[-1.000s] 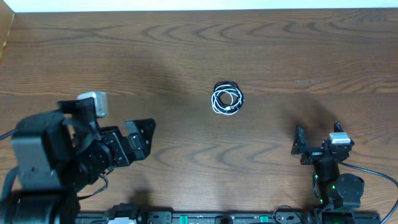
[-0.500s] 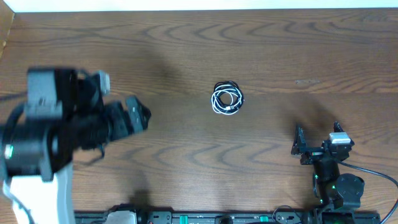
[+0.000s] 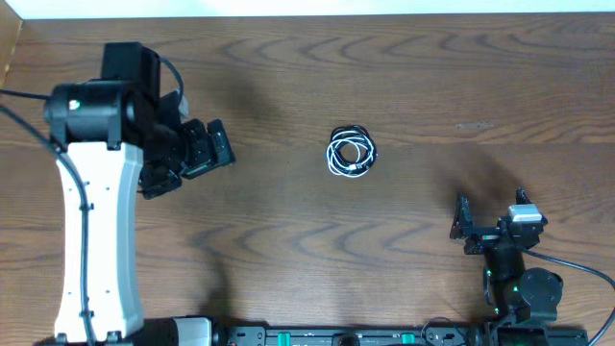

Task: Untangle cables
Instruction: 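Raise the left arm and swing the left gripper toward the cable bundle, then move the left gripper forward to the left of the cable bundle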

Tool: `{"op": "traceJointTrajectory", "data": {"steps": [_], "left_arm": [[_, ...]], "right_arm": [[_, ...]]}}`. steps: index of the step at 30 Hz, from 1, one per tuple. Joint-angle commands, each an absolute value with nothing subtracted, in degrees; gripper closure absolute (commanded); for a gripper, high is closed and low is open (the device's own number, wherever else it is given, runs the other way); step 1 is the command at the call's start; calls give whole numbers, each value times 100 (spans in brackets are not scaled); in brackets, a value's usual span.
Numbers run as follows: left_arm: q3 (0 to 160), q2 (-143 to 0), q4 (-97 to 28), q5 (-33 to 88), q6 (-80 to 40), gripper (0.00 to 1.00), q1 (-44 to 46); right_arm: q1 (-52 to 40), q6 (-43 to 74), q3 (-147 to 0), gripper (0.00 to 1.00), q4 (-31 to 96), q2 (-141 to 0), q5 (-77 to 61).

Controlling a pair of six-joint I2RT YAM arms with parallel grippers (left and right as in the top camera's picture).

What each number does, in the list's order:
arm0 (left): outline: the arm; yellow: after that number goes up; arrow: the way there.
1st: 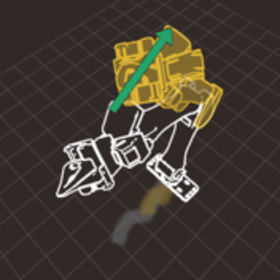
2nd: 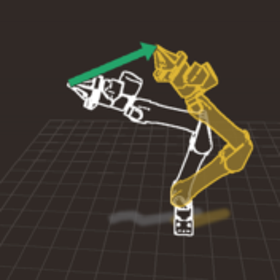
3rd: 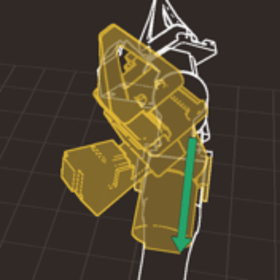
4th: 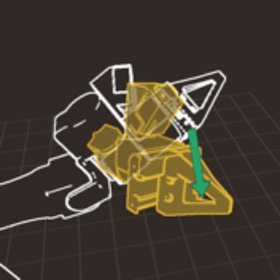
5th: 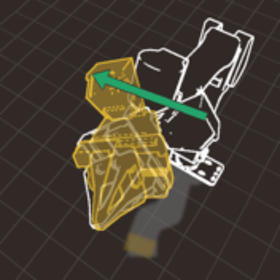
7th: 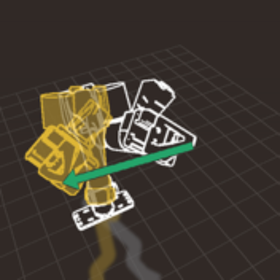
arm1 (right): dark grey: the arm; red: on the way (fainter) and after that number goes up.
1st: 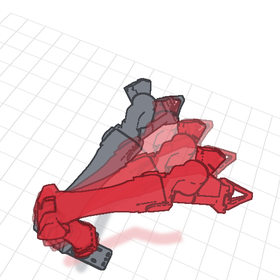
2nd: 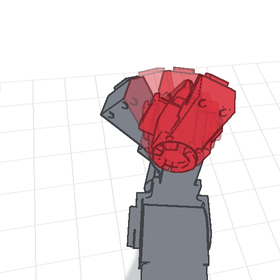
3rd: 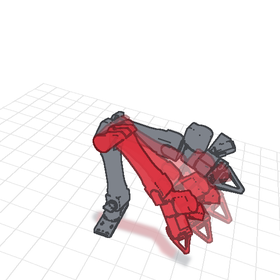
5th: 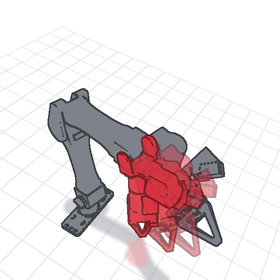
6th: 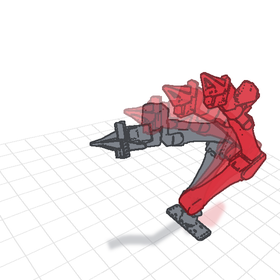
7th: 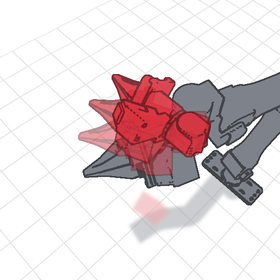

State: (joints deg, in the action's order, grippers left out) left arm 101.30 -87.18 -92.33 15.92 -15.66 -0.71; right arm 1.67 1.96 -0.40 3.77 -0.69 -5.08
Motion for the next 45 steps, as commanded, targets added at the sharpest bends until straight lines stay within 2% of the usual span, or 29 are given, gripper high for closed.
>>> {"op": "traceJointTrajectory", "data": {"steps": [1,22,28,45], "left_arm": [[9815,-8814,-9531,1490,-1614,2,-89],[7476,-8814,-7937,1507,-1612,2,-89],[6941,-8814,-7397,2300,-858,2,-89],[6847,-8820,-6853,2292,-862,2,-89]], "right_arm": [[141,207,-32,1,403,-49,-464],[141,207,-32,1,403,-49,-464],[141,207,-32,1,403,-67,-464],[141,207,-32,1,403,-71,-464]]}}
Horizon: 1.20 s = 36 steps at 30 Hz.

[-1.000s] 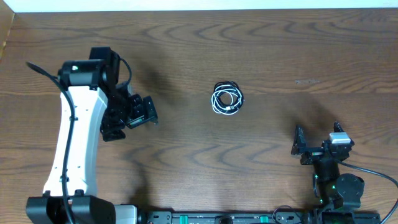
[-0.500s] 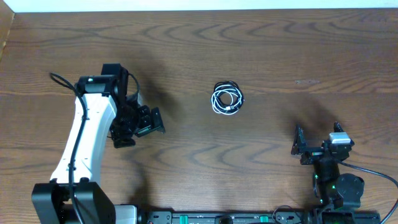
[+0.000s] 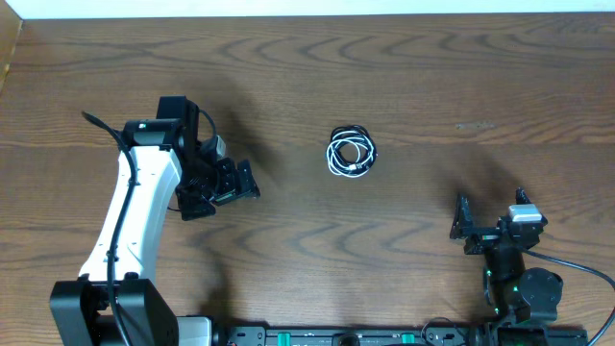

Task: Untangle cables
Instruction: 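Move the left gripper forward to the left of the cable bundle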

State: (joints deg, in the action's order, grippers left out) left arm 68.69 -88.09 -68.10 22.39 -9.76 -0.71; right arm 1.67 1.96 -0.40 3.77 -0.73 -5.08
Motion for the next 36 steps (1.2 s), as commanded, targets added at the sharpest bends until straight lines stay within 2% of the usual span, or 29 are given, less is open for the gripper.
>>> {"op": "traceJointTrajectory", "data": {"steps": [1,12,25,36], "left_arm": [[6845,-8820,-6897,2294,-862,2,-89],[6845,-8820,-7129,2296,-860,2,-51],[6845,-8842,-6816,2290,-862,2,716],[6845,-8842,-6652,2294,-1070,2,814]], "right_arm": [[141,207,-32,1,403,-71,-464],[141,207,-32,1,403,-71,-464],[141,207,-32,1,403,-71,-464],[141,207,-32,1,403,-71,-464]]}}
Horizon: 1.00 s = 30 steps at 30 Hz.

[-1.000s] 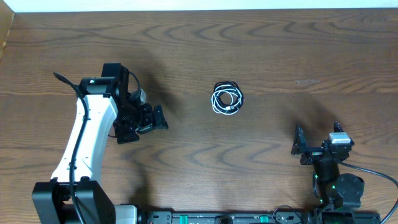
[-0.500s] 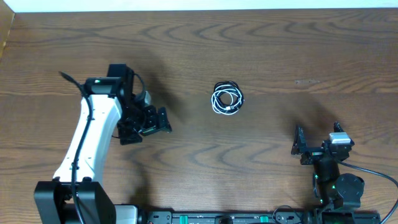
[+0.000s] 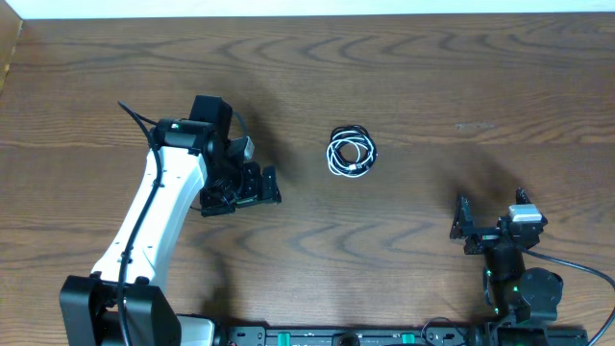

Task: Untangle cables
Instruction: 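Move the left gripper forward to the left of the cable bundle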

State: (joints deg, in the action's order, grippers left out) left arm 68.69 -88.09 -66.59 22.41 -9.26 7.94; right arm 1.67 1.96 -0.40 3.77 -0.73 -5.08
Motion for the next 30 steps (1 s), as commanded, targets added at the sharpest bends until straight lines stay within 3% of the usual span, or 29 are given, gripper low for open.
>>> {"op": "traceJointTrajectory", "data": {"steps": [1,30], "left_arm": [[6845,-8842,-6652,2294,-1083,2,814],[5835,-8842,-5752,2292,-1424,2,1273]], "right_arm": [[141,207,-32,1,403,-71,-464],[141,207,-32,1,403,-71,-464]]}}
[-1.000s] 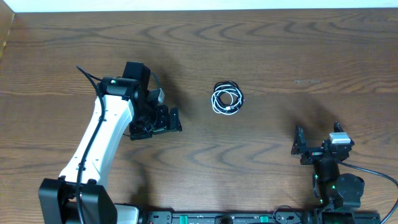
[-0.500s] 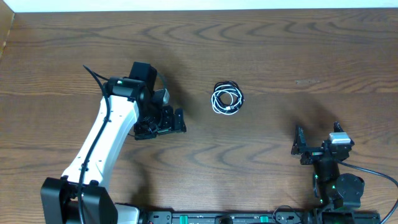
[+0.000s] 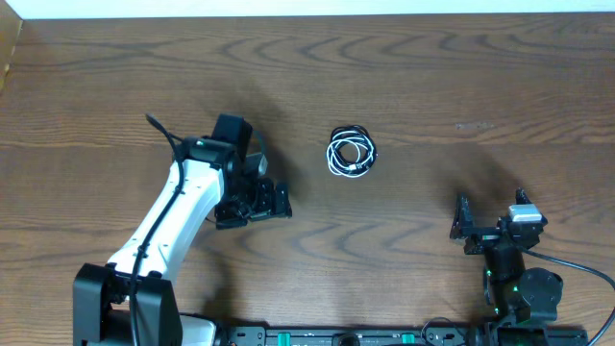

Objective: Untangle cables

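Observation:
A small coiled bundle of black and white cables (image 3: 351, 152) lies on the wooden table (image 3: 432, 77), a little right of centre. My left gripper (image 3: 286, 200) sits low over the table, left of and slightly nearer than the bundle, pointing right; its fingers look apart with nothing between them. A clear stretch of wood separates it from the cables. My right gripper (image 3: 461, 223) rests at the near right, its fingers spread and empty, well away from the bundle.
The left arm's white link (image 3: 163, 226) stretches from the near left edge toward the middle. The right arm's base (image 3: 524, 288) sits at the near right edge. A rail (image 3: 336, 336) runs along the front edge.
The left gripper has moved a little further right and slightly nearer, closing some of the gap to the cable bundle. The bundle and the right arm are unchanged.
The left gripper started raised at the far left of the table. At each later moment it stood lower and further right, and now it is just left of the cable bundle. The bundle has stayed put, and the right arm has kept still.

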Tool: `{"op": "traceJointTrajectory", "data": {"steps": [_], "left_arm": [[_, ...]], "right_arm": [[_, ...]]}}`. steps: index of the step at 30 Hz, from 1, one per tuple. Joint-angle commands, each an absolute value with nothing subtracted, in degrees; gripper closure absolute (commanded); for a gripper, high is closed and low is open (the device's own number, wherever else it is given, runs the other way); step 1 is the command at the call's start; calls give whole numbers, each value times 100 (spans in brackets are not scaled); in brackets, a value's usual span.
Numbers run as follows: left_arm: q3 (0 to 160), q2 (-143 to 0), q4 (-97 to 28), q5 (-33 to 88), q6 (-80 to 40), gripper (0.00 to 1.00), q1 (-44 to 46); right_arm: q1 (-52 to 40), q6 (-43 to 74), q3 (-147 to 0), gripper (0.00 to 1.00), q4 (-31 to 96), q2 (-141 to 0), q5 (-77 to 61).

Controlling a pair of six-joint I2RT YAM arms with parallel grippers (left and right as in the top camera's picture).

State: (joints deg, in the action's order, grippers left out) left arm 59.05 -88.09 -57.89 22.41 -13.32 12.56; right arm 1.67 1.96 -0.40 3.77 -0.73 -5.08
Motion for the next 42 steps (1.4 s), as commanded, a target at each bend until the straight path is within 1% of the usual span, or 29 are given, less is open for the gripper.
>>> {"op": "traceJointTrajectory", "data": {"steps": [1,42], "left_arm": [[5833,-8842,-5749,2292,-1424,2,1273],[5833,-8842,-5531,2292,-1426,2,1273]], "right_arm": [[141,207,-32,1,403,-71,-464],[141,207,-32,1,403,-71,-464]]}}
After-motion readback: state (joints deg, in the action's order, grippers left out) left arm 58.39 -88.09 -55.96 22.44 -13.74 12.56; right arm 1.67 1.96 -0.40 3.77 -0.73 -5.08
